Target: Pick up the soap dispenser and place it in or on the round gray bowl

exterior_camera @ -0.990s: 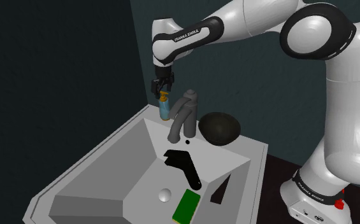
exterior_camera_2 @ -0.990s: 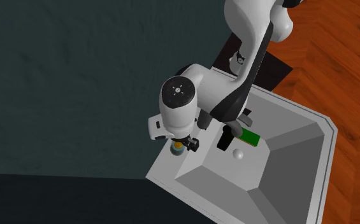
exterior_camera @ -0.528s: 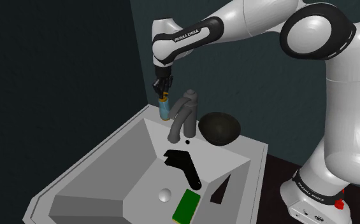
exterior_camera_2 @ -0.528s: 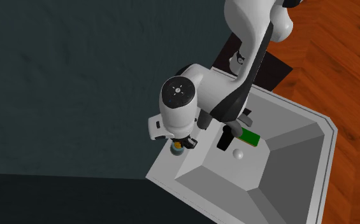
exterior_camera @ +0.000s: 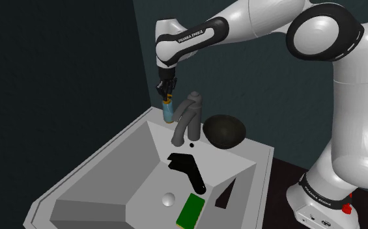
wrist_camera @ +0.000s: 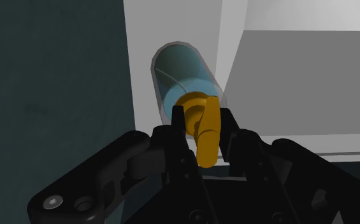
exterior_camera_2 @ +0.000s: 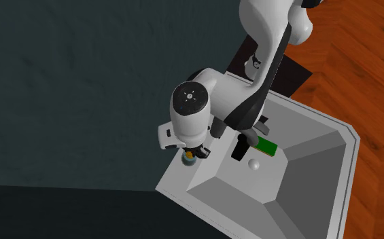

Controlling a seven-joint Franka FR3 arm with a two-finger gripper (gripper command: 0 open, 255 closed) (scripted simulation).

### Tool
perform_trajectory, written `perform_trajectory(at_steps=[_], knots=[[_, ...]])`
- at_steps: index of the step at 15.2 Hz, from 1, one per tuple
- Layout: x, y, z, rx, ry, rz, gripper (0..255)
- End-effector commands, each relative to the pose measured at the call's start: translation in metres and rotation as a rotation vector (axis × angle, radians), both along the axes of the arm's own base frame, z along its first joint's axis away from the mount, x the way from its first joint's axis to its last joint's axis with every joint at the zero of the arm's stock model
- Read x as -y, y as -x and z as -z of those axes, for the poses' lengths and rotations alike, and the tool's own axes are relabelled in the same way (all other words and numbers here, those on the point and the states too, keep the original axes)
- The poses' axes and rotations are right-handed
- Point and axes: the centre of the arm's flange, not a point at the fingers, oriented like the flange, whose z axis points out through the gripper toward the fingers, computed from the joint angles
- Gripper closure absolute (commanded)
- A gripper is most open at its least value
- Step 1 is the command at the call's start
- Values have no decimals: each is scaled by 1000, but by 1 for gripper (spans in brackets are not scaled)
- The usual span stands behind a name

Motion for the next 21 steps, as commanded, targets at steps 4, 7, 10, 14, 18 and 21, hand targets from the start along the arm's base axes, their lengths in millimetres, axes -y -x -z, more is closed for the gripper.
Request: perform_trajectory(at_steps=[4, 7, 10, 14, 18, 21], knots=[[0, 0, -21, 0, 0, 0, 255], [0, 0, -37, 0, 0, 0, 255], [0, 0, -53, 0, 0, 0, 255], [0, 0, -74, 0, 0, 0, 255], [0, 0, -95, 0, 0, 0, 255], [0, 0, -111, 0, 0, 0, 255]])
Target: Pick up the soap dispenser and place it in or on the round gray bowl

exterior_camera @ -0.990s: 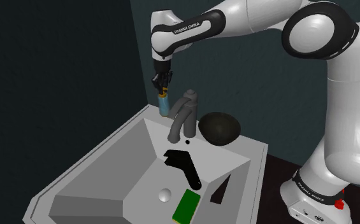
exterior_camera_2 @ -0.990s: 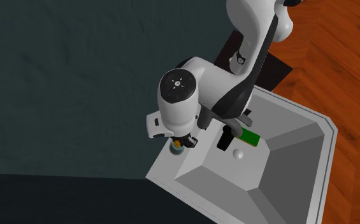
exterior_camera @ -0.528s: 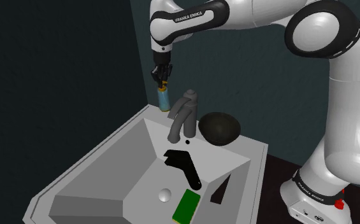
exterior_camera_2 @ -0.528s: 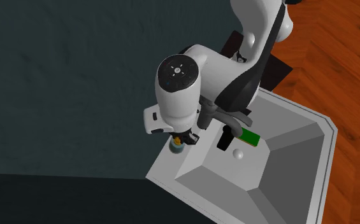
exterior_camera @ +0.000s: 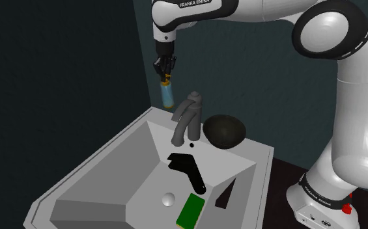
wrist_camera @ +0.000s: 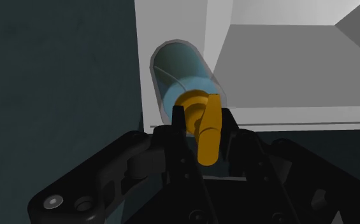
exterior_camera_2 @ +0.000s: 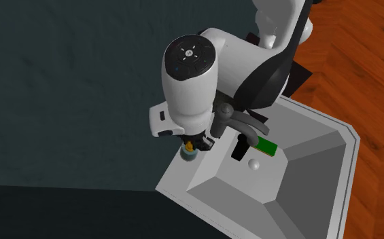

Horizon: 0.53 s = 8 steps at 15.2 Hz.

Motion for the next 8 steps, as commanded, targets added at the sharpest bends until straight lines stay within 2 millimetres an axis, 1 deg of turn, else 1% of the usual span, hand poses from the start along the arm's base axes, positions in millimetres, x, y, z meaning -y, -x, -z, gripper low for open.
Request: perform_trajectory(at_steps=[1, 8], knots=[[-1, -1, -10, 1, 0, 1, 255], [-1, -1, -47, 1, 0, 1, 255]])
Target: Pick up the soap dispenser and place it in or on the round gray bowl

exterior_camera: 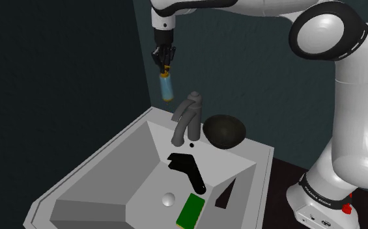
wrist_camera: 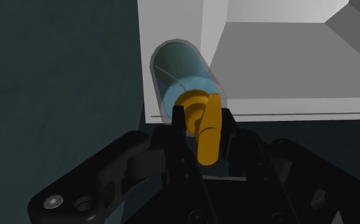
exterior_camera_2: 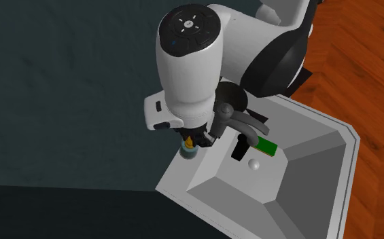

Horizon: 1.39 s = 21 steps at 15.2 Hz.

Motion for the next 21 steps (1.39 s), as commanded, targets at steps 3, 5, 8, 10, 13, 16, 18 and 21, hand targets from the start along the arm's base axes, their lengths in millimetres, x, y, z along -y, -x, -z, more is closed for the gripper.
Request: perform_trajectory(at_steps=[3, 5, 8, 10, 13, 16, 18, 21], knots=[[0, -1, -21, 0, 0, 0, 255], [0, -1, -29, 0, 0, 0, 255], [9, 37, -39, 0, 0, 0, 255], [16, 61, -45, 0, 0, 0, 255], [25, 99, -54, 0, 0, 0, 255], [35, 136, -63, 0, 0, 0, 255], [41, 161, -69, 0, 0, 0, 255], [51, 198, -78, 0, 0, 0, 255]])
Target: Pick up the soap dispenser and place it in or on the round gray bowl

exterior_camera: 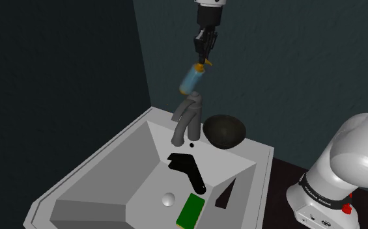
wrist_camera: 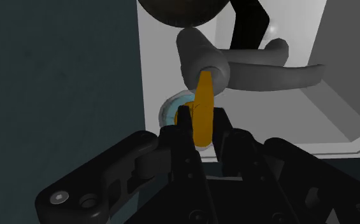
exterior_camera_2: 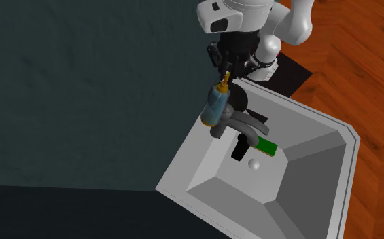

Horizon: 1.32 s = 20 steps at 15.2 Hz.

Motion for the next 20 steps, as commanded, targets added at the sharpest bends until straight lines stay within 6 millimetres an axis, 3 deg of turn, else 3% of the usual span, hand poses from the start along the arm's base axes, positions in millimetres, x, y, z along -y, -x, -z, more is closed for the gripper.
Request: perform_trajectory(at_steps=[1, 8, 20], knots=[[6, 27, -6, 0, 0, 0, 255], [30, 119, -28, 0, 0, 0, 255], [30, 119, 35, 0, 0, 0, 255]])
